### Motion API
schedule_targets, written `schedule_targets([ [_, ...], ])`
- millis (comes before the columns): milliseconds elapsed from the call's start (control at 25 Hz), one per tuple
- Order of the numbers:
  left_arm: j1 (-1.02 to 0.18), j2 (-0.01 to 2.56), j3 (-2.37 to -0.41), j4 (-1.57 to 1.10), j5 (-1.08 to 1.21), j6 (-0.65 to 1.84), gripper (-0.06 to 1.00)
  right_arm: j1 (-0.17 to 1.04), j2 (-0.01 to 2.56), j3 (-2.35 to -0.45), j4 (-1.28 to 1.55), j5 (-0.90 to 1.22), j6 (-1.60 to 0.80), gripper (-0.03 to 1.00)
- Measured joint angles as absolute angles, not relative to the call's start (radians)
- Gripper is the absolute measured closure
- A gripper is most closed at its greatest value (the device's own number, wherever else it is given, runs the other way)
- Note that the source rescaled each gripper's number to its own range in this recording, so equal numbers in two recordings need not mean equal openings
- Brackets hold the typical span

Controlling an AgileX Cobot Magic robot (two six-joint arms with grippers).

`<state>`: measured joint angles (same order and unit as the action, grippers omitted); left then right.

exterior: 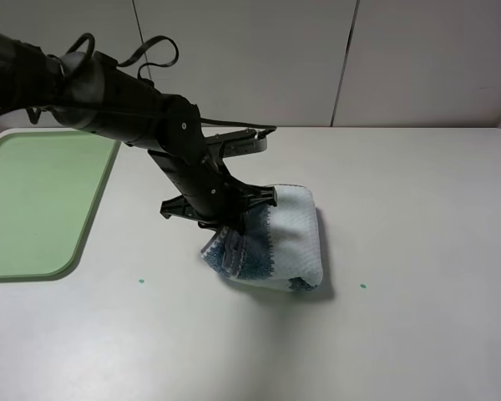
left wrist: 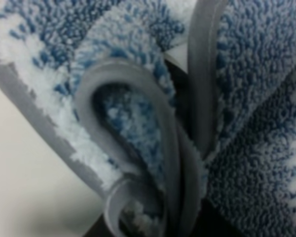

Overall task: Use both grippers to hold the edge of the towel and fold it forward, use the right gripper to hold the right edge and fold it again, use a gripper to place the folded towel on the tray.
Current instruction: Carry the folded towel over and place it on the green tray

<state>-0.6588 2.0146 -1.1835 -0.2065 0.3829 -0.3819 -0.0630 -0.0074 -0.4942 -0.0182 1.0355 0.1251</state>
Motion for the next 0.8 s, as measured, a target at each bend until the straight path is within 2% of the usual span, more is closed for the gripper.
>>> schedule_targets([
  [800,-0.388,1.877,-1.183,-0.112,0.584,-0.222,0.81,-0.063,-0.007,-0.494,-0.017,1.036,0.125,-0.03],
])
